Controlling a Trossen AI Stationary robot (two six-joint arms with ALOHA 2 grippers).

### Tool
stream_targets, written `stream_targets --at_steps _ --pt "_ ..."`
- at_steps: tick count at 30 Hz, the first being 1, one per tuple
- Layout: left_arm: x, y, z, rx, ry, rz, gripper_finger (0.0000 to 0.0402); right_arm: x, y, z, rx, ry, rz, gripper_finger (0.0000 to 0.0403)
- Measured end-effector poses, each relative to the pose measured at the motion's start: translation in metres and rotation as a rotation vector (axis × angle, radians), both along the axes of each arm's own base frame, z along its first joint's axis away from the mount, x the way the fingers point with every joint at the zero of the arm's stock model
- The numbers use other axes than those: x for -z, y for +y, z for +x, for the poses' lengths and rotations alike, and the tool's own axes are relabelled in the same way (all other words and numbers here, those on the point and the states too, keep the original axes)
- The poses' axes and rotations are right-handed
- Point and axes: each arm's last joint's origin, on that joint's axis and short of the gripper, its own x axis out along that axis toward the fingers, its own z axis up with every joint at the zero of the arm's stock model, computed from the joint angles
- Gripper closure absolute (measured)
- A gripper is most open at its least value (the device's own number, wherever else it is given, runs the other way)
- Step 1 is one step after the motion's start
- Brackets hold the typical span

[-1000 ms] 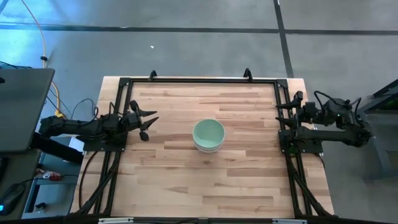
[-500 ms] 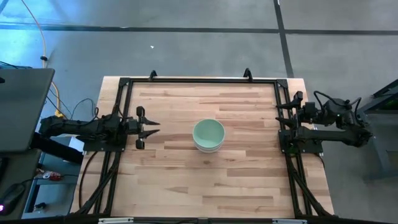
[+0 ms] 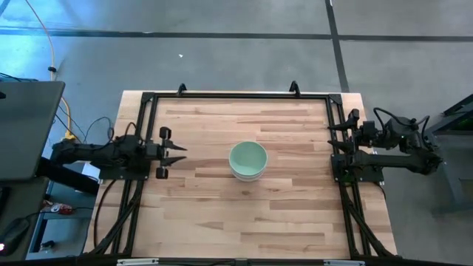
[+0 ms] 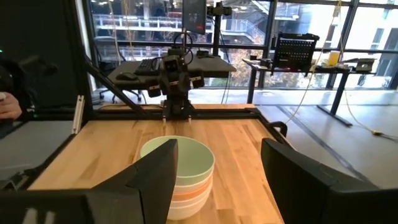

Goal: Nest bowls inside each other
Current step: Return to Home Position

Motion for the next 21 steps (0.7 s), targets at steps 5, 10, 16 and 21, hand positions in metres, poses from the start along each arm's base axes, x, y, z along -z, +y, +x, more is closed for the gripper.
stream_targets --at_steps 5,10,16,21 --pt "-0.003 -0.001 -0.007 0.009 -0.041 0.007 0.0288 0.0 0.0 0.0 -0.011 -0.001 0.014 0.0179" --pt "-0.002 -0.001 -0.007 0.011 -0.033 -0.003 0.0288 0.0 0.0 0.0 -0.01 -0.002 0.013 0.0179" --pt "-0.002 -0.001 -0.007 0.014 -0.035 0.023 0.0288 0.0 0.0 0.0 -0.01 -0.001 0.005 0.0179" --pt "0.008 0.002 -0.006 -0.065 0.065 -0.027 0.0289 0.0 0.0 0.0 -0.01 -0.001 0.002 0.0179"
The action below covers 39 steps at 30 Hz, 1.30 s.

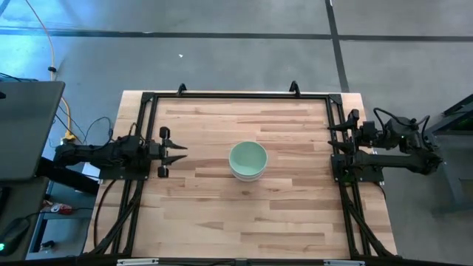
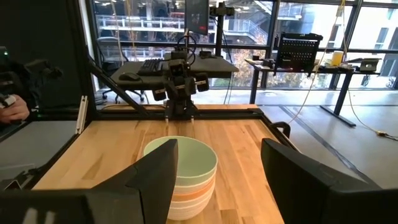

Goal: Nest bowls inside each other
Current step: Return to Home Position

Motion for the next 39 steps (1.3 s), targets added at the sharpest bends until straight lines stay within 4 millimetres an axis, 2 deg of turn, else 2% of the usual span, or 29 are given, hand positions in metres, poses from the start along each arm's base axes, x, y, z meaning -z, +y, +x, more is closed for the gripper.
stream_targets --at_steps 14,23,39 --pt "0.0059 -0.0005 0.0045 0.028 0.076 -0.005 0.0289 -0.0012 0.0 0.0 -0.001 -0.012 -0.005 0.0179" --pt "-0.0037 0.0039 0.0025 -0.127 -0.04 -0.063 0.0289 -0.0012 0.0 0.0 -0.001 -0.014 0.012 0.0179" --pt "0.0022 0.002 0.0027 -0.066 0.007 -0.155 0.0289 -0.0012 0.0006 0.0001 -0.018 -0.017 0.052 0.0179"
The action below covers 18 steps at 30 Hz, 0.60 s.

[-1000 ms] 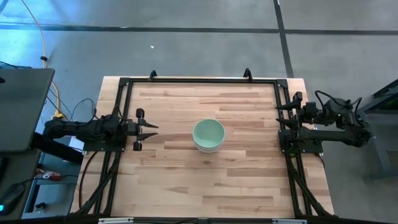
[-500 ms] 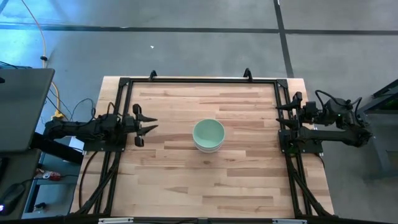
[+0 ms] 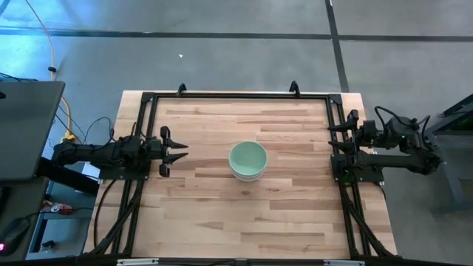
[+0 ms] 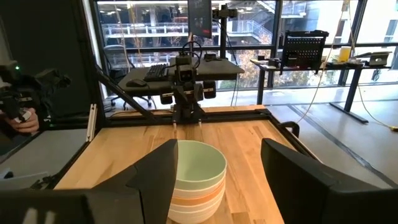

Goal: Nest bowls inside each other
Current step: Return to Home Position

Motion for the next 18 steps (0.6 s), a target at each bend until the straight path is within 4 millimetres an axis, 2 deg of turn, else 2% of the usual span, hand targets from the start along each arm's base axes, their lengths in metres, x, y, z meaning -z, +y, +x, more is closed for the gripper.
stream_targets --at_steps 9,18 --pt "0.0 0.0 0.0 0.0 0.0 0.001 0.0289 0.0 0.0 0.0 -0.001 0.0 -0.004 0.0179" --pt "0.0 0.0 0.0 0.001 0.0 0.002 0.0289 0.0 0.0011 -0.0007 -0.036 -0.007 0.063 0.0179"
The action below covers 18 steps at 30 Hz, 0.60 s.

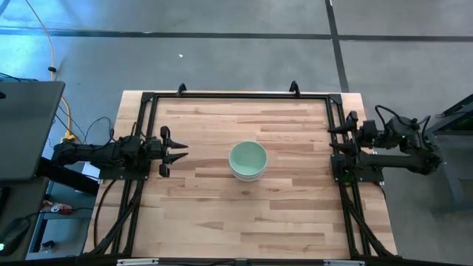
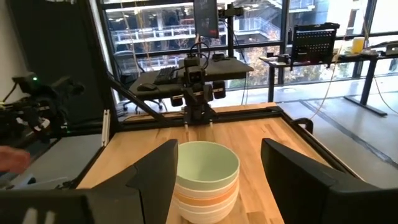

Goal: Nest bowls inside each other
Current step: Return to Home Position

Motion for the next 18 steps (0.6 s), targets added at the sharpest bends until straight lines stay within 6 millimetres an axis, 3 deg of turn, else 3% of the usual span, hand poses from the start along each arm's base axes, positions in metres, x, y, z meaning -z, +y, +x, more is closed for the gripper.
stream_targets --at_steps 10,18 --pt "0.0 0.0 0.0 0.001 0.0 0.0 0.0289 0.005 0.001 0.002 -0.029 0.023 -0.078 0.0179" --pt "0.0 0.0 0.0 0.001 0.0 0.0 0.0289 0.06 -0.001 0.038 -0.057 -0.094 -0.045 0.0179"
